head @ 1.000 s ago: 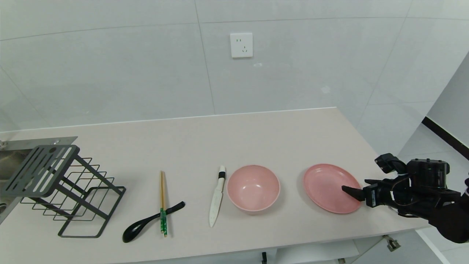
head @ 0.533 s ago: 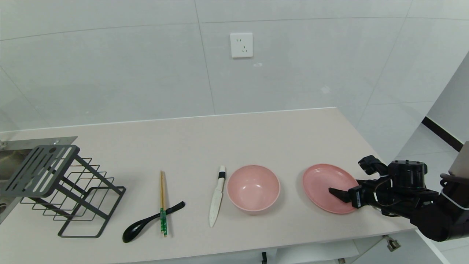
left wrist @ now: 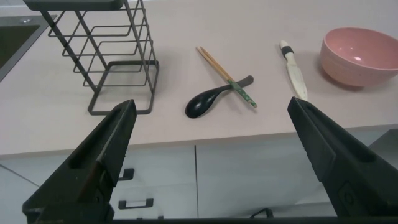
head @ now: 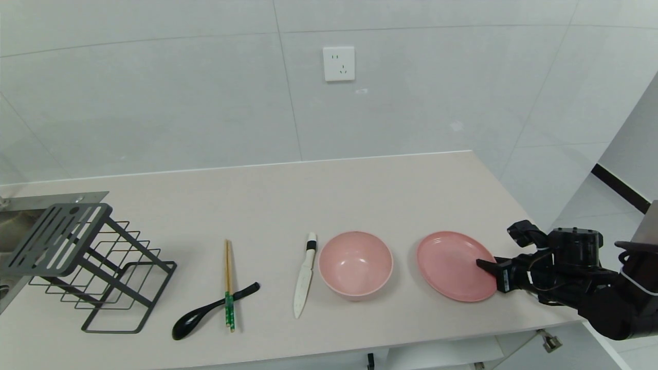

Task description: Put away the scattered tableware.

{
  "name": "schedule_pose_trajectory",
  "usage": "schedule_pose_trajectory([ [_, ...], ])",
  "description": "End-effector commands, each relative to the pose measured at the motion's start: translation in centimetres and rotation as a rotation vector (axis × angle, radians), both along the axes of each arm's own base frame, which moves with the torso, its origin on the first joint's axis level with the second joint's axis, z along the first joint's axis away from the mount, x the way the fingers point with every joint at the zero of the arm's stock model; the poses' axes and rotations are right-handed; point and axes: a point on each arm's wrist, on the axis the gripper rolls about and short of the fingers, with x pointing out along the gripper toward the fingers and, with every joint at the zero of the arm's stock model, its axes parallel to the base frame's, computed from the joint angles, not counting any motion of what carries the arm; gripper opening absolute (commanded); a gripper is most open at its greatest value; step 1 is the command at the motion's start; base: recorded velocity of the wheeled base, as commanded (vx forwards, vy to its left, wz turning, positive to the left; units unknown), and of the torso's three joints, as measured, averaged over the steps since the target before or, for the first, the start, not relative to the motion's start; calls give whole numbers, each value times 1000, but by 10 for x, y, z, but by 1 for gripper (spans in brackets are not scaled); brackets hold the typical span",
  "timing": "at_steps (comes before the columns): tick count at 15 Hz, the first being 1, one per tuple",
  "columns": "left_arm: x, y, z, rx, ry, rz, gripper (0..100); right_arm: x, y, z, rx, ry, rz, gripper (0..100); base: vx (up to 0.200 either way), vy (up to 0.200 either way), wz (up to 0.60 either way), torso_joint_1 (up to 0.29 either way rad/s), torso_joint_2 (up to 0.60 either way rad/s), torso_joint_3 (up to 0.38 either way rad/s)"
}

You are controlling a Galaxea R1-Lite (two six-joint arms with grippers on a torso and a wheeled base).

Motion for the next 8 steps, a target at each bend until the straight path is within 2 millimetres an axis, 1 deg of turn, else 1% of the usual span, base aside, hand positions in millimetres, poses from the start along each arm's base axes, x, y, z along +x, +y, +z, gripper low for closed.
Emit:
schedule_pose_trajectory([
  [1,0,0,0,-1,-1,0,100,0,-7,-10,-3,39,-22,0,0,0,0,0,0,0],
  [2,0,0,0,-1,-1,0,100,0,-10,-12,-3,44,-32,0,0,0,0,0,0,0],
  [4,0,0,0,-1,-1,-1,100,0,-11,-8,-3,27,-36,0,0,0,0,0,0,0],
  [6,0,0,0,-1,-2,-1,100,-3,-11,12,-1,-39,-36,0,0,0,0,0,0,0],
  [7,0,0,0,0,-1,-1,100,-7,-11,18,-2,-52,-36,0,0,0,0,0,0,0],
  [8,0,0,1,0,-4,-1,100,-11,-11,16,-2,-36,-36,0,0,0,0,0,0,0],
])
